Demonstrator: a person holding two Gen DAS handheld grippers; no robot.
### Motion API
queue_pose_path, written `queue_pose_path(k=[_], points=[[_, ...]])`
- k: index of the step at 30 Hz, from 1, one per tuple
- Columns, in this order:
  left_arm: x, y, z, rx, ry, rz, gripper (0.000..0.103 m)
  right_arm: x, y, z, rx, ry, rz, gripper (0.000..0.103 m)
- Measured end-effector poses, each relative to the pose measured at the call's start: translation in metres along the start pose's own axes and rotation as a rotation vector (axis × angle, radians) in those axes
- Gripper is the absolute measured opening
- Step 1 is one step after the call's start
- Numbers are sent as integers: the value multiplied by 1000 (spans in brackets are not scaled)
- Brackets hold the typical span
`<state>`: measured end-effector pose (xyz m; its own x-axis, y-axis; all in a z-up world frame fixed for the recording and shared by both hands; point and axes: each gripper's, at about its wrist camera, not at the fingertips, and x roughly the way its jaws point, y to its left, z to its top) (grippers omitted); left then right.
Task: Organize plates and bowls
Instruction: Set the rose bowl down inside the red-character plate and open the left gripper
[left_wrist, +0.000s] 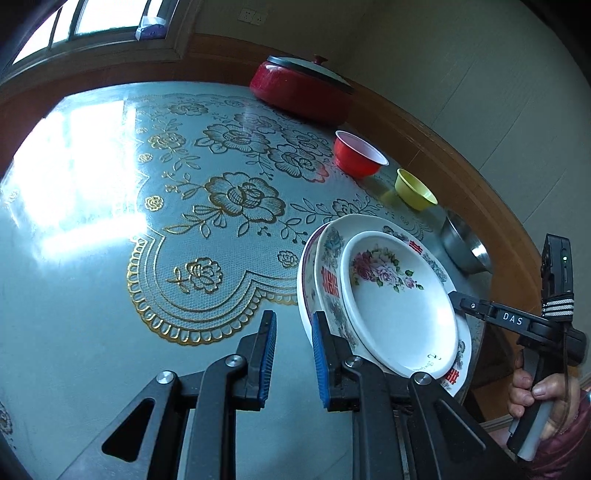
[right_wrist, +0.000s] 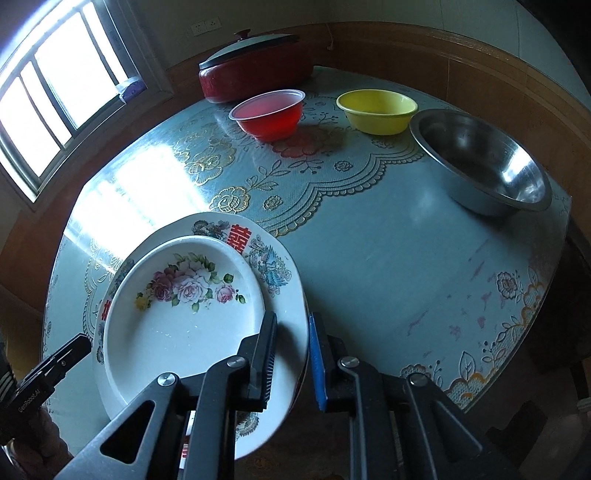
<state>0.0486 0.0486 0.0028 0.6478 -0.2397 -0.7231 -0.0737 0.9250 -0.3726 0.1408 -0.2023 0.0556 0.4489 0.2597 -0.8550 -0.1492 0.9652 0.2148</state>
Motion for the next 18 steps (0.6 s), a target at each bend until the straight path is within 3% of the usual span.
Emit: queue_pose_path(k=[10,18], points=[[-14,-11,-5,60,-37,38,24,-9,3,-11,0,-8,-28,18],[-26,-18,-11,109,-55,35,26,-25,-3,-24,43,-43,-43,28]])
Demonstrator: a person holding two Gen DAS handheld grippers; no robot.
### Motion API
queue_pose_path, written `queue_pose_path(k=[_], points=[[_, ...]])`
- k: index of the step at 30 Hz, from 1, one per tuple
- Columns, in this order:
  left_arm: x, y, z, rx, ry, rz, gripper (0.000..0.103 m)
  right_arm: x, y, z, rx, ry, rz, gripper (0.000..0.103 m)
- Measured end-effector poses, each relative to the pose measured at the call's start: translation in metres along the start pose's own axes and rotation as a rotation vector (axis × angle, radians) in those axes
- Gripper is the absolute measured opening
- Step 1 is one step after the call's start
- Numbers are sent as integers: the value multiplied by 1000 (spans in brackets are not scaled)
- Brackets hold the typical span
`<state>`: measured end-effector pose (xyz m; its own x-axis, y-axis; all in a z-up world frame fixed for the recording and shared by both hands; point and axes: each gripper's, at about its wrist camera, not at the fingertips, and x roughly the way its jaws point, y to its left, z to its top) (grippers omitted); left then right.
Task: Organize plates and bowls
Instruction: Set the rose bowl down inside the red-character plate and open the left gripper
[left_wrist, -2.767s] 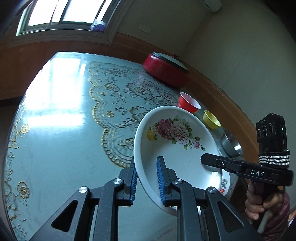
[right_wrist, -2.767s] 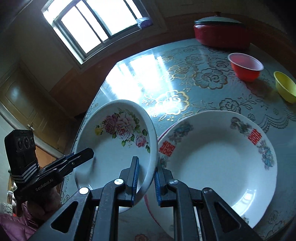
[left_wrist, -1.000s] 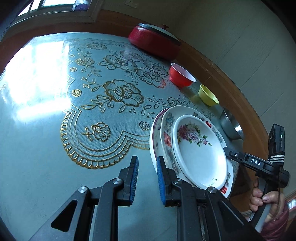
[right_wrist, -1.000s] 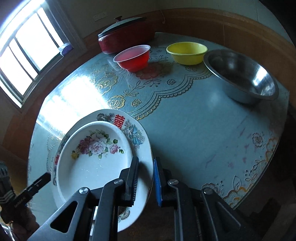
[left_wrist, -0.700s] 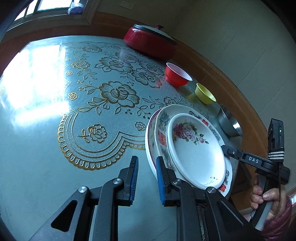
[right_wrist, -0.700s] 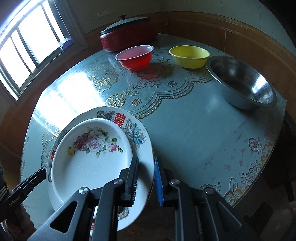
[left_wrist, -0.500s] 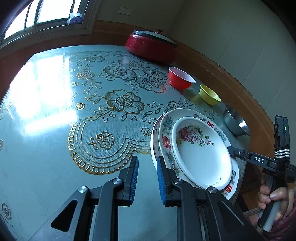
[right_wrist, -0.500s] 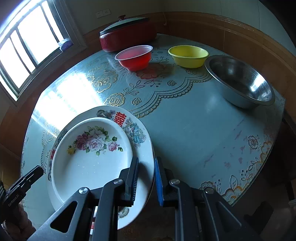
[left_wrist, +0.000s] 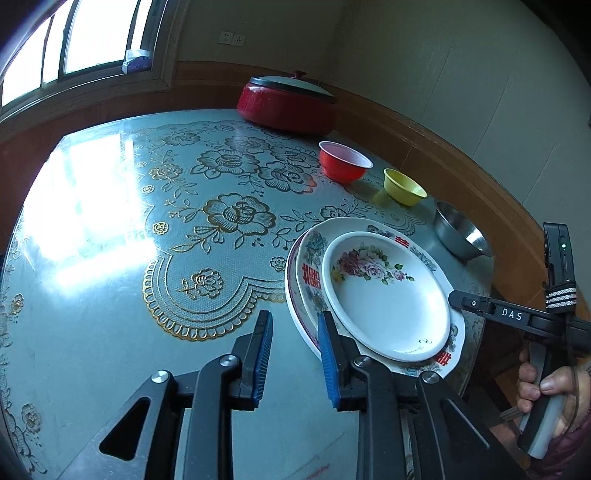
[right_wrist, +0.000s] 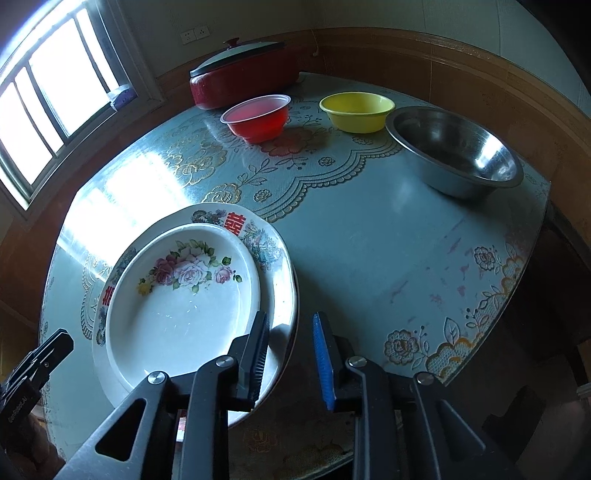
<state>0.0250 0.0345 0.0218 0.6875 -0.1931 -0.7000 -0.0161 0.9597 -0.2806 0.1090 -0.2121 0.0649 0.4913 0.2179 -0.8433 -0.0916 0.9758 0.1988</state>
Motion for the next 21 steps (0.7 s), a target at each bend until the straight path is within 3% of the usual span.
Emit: queue_pose_path(k=[21], points=[[-12,-44,2,166,-3,-59,28,-26,-11,-17,88,-46,84,33]])
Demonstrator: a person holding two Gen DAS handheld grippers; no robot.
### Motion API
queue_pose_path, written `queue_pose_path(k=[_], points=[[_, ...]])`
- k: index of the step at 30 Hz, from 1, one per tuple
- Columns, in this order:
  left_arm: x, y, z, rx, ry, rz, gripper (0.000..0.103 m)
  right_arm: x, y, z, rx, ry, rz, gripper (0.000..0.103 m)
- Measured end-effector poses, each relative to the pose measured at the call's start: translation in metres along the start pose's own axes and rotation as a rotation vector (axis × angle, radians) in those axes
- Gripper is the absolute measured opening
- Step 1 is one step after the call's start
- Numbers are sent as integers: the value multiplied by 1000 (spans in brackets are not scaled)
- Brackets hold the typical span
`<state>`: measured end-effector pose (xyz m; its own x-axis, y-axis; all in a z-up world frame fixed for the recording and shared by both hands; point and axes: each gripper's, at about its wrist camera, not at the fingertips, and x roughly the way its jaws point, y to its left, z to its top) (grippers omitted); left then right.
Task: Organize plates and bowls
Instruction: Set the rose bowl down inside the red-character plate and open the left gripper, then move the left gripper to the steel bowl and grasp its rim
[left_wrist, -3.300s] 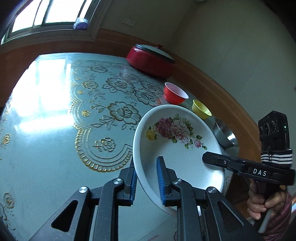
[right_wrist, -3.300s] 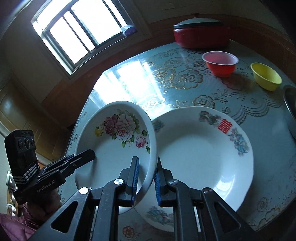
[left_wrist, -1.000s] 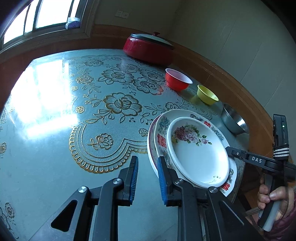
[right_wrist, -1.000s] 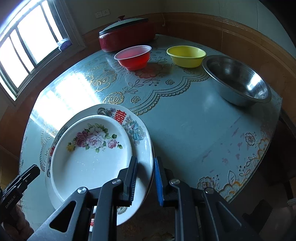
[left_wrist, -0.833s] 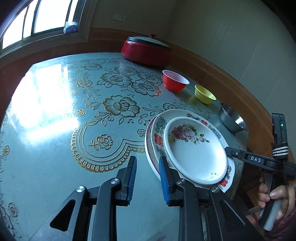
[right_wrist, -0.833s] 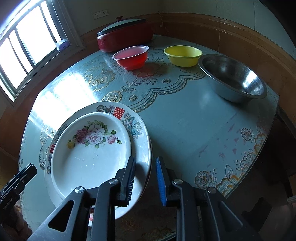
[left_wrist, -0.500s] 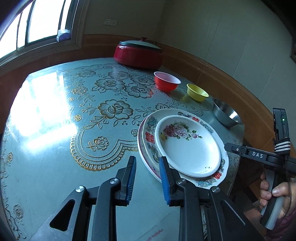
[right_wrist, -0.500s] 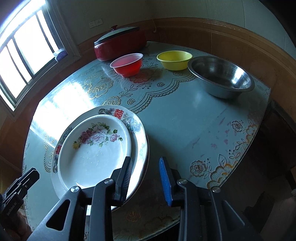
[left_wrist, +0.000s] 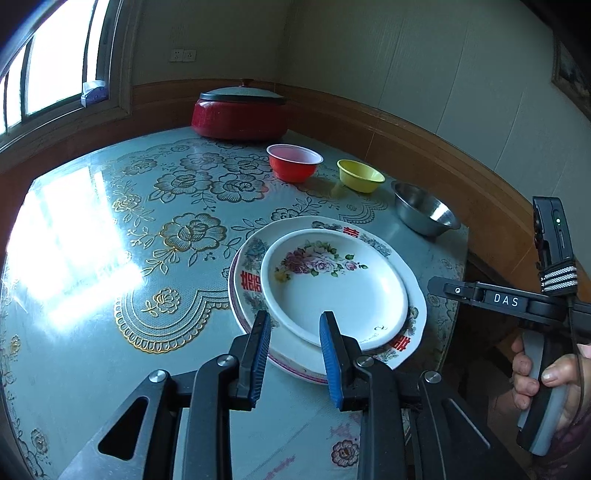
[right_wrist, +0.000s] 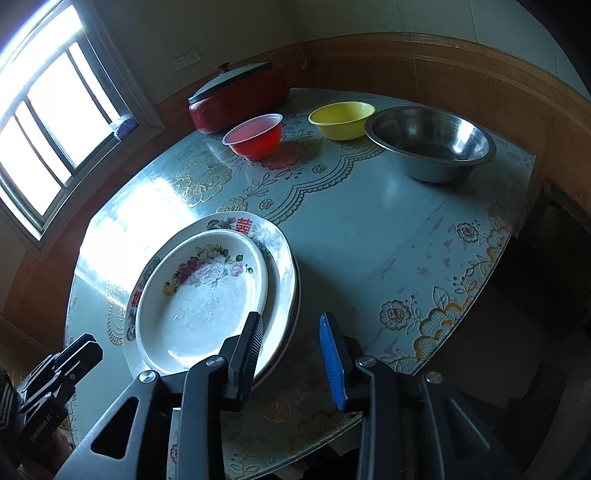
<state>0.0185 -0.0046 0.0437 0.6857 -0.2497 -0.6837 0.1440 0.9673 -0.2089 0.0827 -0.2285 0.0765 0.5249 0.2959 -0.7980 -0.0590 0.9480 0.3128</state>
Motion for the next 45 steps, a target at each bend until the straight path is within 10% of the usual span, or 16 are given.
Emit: queue_pose_path(k=[18,33,45], points=[[47,-45,35,-22,58,-55,28,14,-20,39,-171,27,75,47],[123,-110,83,-49,149,-172,28,-19,-139,100,17,-111,41,54],[170,-145,119,-66,158,-129,36,-1,-216,159,179,-132,-23,54]])
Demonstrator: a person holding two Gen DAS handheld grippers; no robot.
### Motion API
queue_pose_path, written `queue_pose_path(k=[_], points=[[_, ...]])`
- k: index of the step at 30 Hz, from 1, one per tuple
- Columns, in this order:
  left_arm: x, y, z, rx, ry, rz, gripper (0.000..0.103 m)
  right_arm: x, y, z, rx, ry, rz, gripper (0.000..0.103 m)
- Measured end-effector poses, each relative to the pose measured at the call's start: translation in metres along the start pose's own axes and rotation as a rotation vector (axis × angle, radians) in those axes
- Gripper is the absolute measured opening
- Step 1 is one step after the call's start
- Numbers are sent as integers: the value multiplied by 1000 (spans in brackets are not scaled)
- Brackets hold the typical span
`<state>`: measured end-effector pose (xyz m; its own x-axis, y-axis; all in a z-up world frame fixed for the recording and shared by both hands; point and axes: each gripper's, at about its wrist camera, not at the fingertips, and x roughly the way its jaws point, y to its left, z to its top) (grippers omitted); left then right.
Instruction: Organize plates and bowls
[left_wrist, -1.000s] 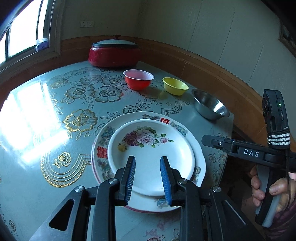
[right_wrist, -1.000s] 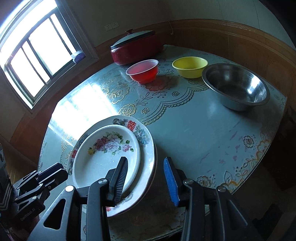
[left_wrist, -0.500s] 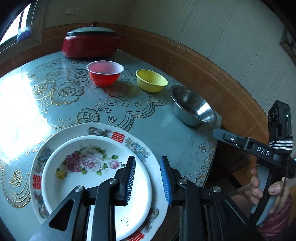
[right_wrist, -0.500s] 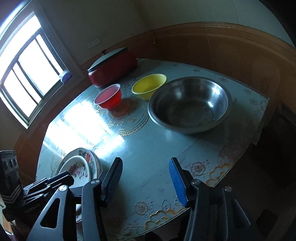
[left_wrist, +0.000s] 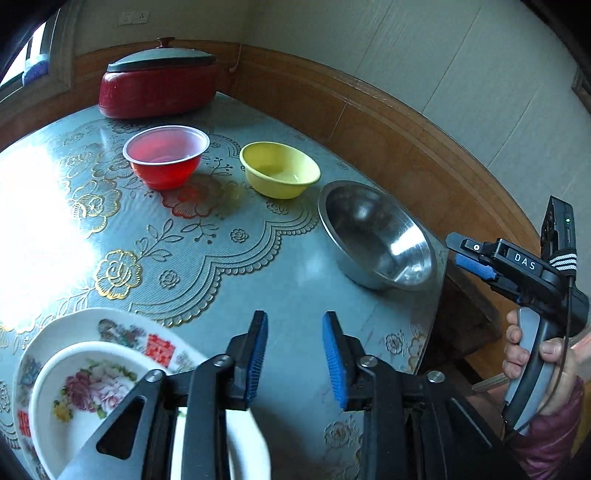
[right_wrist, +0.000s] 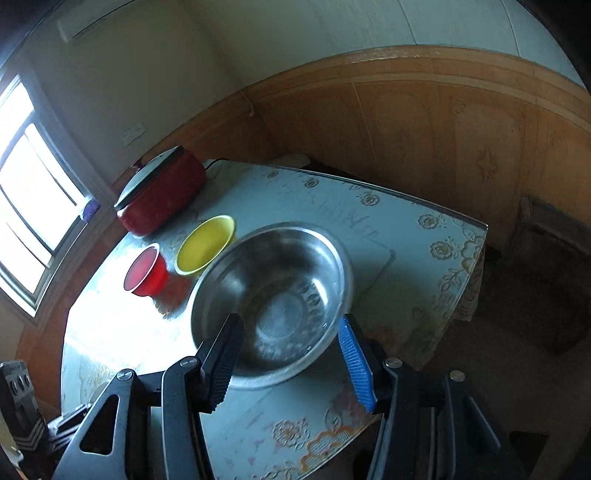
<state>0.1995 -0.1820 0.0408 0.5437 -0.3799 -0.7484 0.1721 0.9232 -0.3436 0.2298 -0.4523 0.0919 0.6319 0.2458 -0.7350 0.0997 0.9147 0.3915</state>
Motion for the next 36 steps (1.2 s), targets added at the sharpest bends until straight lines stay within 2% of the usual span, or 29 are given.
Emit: queue_pose_path(k=[2,4,9,11,12,15,21,30,33,34,36], points=[[8,-3,6,-14,5,-3,44,8,-8,8,18,11,-6,54],[15,-8,14,-21,11,-11,44,17,-14,16,19,34,3,54],[38,-24,35,-37,9,-41,53,36,-14,36,-39,58,43,54],[49,-30,42,-46,12,-50,66,45,-15,43,-54,71,55,54],[56,-32,45,-56,20,-51,66,51,-16,46,-59,78,67,55],[75,-36,52,-75,59,-55,66,68,-18,51,-57,114,89,64],[105,-38,56,-115,129,-27,52,85,-14,45,-86,165,142,64],[108,-38,53,-124,94,-1,46,101,-9,33,-85,191,157,66],[110,-42,53,-108,91,4,37,102,-7,29,-87,190,154,64],[109,-44,52,-101,86,2,31,101,-7,28,-93,188,155,64],[108,-48,51,-80,76,11,23,101,-5,25,-107,186,146,58]])
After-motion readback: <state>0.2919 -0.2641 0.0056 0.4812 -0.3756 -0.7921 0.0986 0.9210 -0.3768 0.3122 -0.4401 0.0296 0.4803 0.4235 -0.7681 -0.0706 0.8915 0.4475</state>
